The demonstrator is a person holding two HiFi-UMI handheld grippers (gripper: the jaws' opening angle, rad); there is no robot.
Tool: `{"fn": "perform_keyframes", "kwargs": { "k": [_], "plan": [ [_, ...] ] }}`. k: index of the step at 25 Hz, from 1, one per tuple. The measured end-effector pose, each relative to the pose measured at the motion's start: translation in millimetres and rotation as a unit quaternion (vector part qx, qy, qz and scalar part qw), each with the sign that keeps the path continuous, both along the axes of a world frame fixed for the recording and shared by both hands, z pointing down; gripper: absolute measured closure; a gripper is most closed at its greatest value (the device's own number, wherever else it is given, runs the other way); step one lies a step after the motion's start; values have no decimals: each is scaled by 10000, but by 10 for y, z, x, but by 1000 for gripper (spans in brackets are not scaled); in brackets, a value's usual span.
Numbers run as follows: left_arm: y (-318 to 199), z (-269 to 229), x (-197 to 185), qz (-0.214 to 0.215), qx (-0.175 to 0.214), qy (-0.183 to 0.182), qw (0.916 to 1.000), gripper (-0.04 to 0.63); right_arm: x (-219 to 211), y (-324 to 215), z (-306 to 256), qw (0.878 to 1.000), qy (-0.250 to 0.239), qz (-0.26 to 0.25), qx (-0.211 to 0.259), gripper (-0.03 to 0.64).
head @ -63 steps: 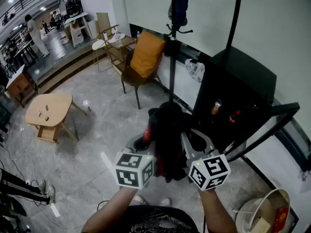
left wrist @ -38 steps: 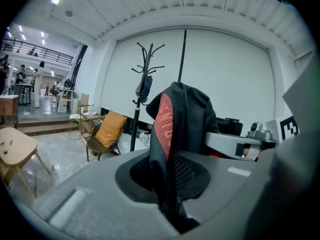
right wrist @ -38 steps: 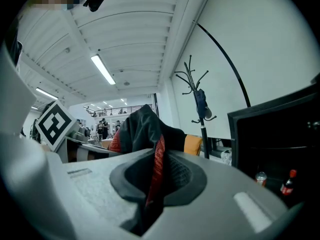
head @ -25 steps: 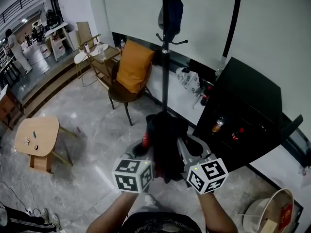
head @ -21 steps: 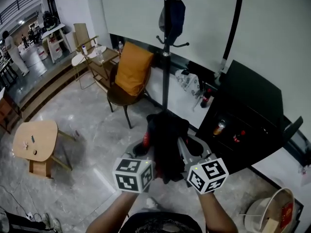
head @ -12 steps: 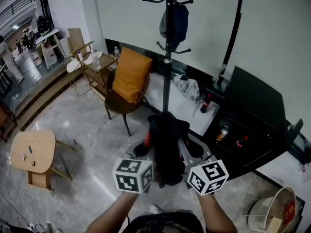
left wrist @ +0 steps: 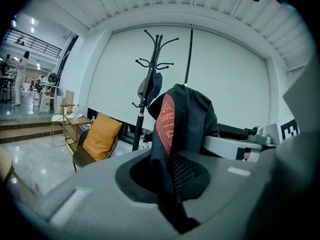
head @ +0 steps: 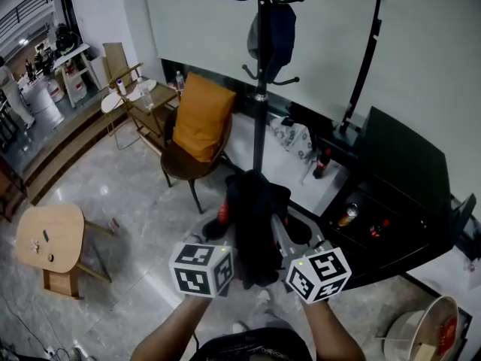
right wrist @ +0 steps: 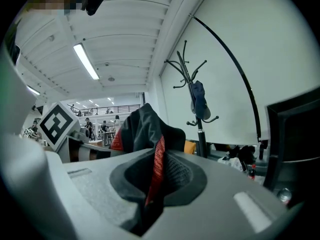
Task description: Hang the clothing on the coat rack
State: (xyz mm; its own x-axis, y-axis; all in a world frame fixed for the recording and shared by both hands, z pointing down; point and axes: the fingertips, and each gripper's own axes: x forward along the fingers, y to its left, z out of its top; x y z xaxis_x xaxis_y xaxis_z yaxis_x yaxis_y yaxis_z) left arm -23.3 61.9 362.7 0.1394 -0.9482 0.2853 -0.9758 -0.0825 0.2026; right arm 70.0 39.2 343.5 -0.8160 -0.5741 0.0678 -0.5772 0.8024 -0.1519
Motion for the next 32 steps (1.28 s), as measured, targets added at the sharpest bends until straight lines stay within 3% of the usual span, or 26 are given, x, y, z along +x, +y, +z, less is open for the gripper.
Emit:
{"fn": "perform_keyframes", "kwargs": {
  "k": [22, 32],
  "plan": [
    [-1240, -14, -175, -559, -61, -133, 9983, 569, -250, -1283, -45, 9979, -92, -645, -1, 581],
    [-1497, -4, -210, -779, -86, -155, 9968, 569, -301, -1574, -35, 9963, -89, -852, 35, 581]
  ]
}}
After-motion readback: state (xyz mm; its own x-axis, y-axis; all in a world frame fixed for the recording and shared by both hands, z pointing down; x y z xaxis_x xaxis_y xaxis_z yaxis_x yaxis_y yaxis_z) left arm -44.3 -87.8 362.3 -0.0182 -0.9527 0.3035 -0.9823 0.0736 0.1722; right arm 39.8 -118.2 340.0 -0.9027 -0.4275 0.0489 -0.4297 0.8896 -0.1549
